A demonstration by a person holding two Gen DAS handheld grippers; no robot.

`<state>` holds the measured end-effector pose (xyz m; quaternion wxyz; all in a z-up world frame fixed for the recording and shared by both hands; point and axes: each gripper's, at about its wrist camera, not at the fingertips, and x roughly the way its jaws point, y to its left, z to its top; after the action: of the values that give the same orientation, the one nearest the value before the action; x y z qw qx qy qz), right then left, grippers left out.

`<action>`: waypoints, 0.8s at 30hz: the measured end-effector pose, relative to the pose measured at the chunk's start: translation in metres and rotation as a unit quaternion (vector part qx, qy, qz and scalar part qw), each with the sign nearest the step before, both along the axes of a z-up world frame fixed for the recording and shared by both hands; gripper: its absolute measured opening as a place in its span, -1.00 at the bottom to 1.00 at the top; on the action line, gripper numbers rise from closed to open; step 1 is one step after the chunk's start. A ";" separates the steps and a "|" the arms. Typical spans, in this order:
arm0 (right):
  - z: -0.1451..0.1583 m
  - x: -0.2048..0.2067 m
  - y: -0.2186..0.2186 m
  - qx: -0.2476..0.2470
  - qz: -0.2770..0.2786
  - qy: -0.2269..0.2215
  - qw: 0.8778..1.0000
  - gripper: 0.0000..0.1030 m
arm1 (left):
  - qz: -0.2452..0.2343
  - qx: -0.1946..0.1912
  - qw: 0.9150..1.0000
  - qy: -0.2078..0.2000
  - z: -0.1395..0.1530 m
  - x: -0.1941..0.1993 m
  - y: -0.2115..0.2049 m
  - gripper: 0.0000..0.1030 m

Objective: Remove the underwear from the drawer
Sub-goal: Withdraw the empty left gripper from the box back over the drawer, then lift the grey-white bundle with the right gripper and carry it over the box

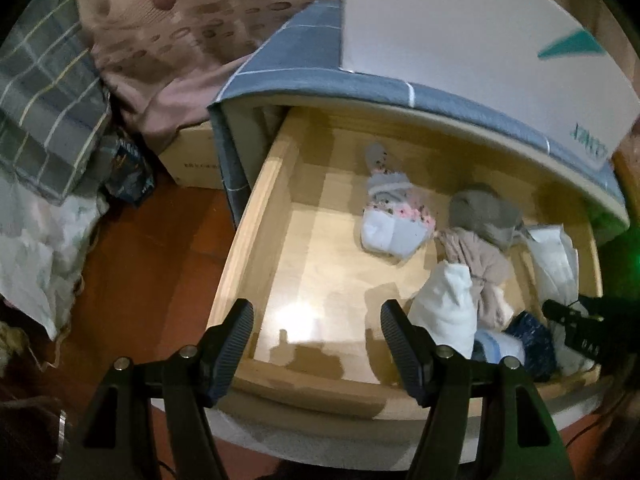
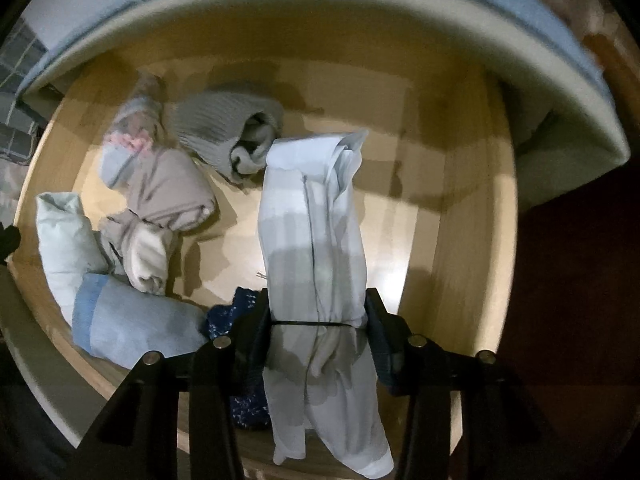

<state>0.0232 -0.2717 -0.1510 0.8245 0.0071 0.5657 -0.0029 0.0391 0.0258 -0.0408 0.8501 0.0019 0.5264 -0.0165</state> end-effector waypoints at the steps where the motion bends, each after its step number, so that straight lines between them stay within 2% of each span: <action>1: 0.003 -0.002 0.001 -0.005 0.000 -0.013 1.000 -0.22 | 0.005 -0.005 1.000 -0.002 0.000 0.000 0.002 0.32; 4: 0.013 -0.010 0.005 -0.021 0.003 -0.053 0.998 -0.22 | 0.016 -0.010 1.000 0.000 0.000 0.001 0.007 0.32; 6: 0.017 -0.010 0.003 -0.017 0.002 -0.053 0.998 -0.23 | 0.018 -0.013 1.000 0.001 0.000 0.001 0.007 0.32; 13: 0.041 0.002 0.001 -0.002 0.019 0.014 1.000 -0.23 | 0.017 -0.011 1.000 -0.011 0.003 -0.001 0.007 0.32; 18: 0.059 0.002 0.002 0.028 0.027 0.084 0.996 -0.23 | 0.014 -0.010 1.000 -0.013 0.003 -0.001 0.007 0.32; 21: 0.069 -0.006 0.004 0.038 0.035 0.094 0.994 -0.23 | 0.017 -0.015 1.000 -0.013 0.003 0.000 0.010 0.32; 24: 0.085 -0.020 0.004 0.046 0.043 0.079 0.995 -0.23 | 0.018 -0.018 1.000 -0.013 0.004 -0.001 0.011 0.32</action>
<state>0.0031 -0.2678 -0.0662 0.7753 0.0205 0.6285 0.0586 0.0383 0.0364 -0.0370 0.8571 -0.0228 0.5145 -0.0103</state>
